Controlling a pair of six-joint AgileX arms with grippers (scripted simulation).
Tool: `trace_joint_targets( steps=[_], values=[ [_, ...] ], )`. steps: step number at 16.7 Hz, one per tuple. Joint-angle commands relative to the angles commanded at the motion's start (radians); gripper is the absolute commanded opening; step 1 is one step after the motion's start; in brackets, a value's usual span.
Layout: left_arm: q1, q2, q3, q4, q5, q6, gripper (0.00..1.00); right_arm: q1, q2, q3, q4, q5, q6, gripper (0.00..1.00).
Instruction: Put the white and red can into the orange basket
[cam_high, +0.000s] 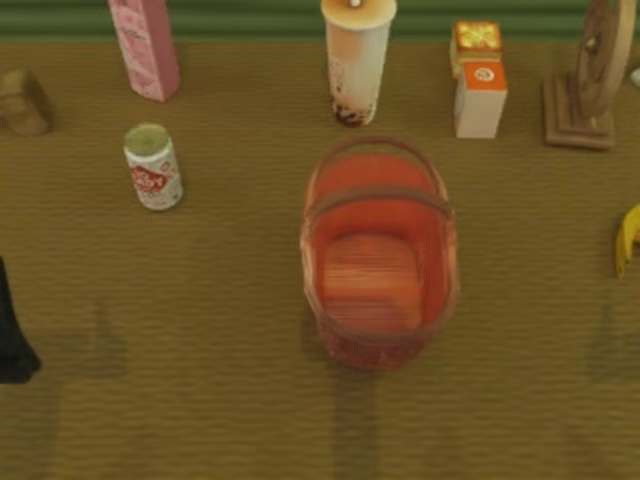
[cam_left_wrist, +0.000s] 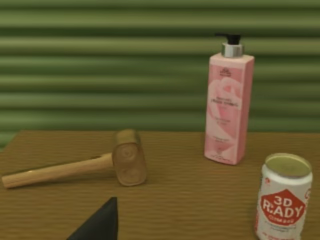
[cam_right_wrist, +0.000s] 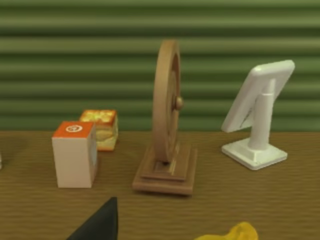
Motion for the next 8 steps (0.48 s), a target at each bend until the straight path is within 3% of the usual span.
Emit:
trace_joint_targets(
  steps=[4, 8],
  values=[
    [-0.007, 0.025, 0.028, -0.021, 0.004, 0.007, 1.00, 0.000, 0.000, 0.000, 0.000, 0.000, 0.000, 1.00],
    [-0.038, 0.187, 0.195, -0.143, 0.021, 0.053, 1.00, 0.000, 0.000, 0.000, 0.000, 0.000, 0.000, 1.00]
  ],
)
